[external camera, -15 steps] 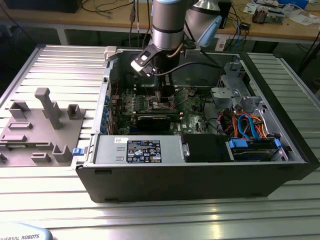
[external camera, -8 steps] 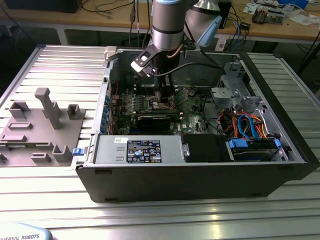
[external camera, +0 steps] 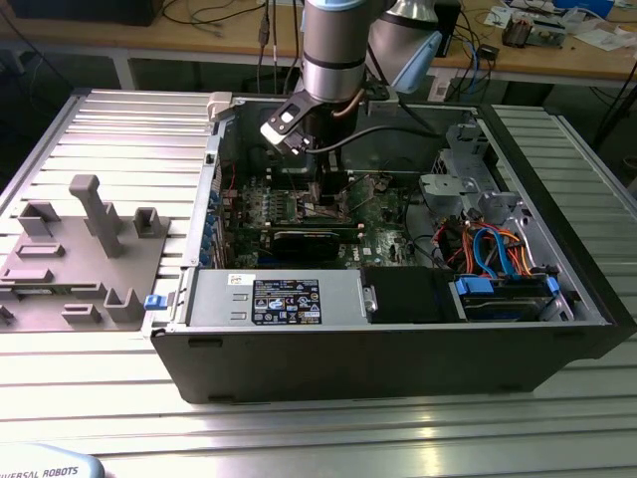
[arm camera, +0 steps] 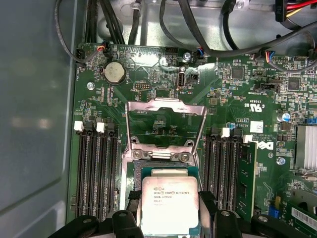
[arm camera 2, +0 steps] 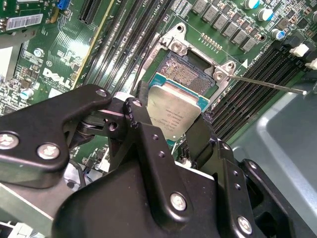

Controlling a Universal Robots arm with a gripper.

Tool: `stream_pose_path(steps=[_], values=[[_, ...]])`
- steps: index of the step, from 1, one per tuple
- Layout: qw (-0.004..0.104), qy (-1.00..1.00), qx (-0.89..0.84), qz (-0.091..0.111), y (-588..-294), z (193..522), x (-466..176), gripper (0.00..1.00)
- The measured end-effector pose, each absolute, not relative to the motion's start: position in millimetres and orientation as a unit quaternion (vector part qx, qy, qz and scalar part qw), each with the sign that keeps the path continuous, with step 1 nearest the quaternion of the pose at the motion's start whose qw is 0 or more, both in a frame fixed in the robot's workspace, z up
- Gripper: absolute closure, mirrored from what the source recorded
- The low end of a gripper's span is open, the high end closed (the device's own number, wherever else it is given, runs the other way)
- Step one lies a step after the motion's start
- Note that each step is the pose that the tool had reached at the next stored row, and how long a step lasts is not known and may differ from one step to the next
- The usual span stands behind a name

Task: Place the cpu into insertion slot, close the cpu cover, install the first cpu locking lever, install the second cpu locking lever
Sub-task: 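Place the cpu into insertion slot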

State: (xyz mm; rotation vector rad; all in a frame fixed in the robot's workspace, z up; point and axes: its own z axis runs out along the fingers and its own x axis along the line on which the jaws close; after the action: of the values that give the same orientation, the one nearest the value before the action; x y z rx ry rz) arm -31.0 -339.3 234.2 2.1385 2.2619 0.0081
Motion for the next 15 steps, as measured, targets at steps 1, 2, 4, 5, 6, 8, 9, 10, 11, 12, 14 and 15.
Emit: stream_pose_path(steps=[1,2,4,5,6,8,9,10,11,12,14,15], values=[[0.014,0.727,0.687,0.003,-339,234,-31,0.46],[0.014,0.727,0.687,0.003,-339,234,-31,0.46],[0.014,0.726,0.687,0.003,-339,233,-31,0.46],[0.014,0.726,0.688,0.003,-339,232,-31,0.46],[0.014,0.725,0.688,0.002,-339,232,-31,0.46],[0.014,0.725,0.689,0.002,-339,231,-31,0.46],[0.014,0.725,0.689,0.003,-339,230,-31,0.46],[0.014,0.725,0.689,0.003,-339,230,-31,0.46],[0.014,0.725,0.689,0.002,-339,230,-31,0.46],[0.014,0.725,0.689,0.003,-339,226,-32,0.46],[0.014,0.722,0.692,0.002,-336,218,-35,0.46],[0.014,0.710,0.704,0.002,-333,214,-36,0.46]])
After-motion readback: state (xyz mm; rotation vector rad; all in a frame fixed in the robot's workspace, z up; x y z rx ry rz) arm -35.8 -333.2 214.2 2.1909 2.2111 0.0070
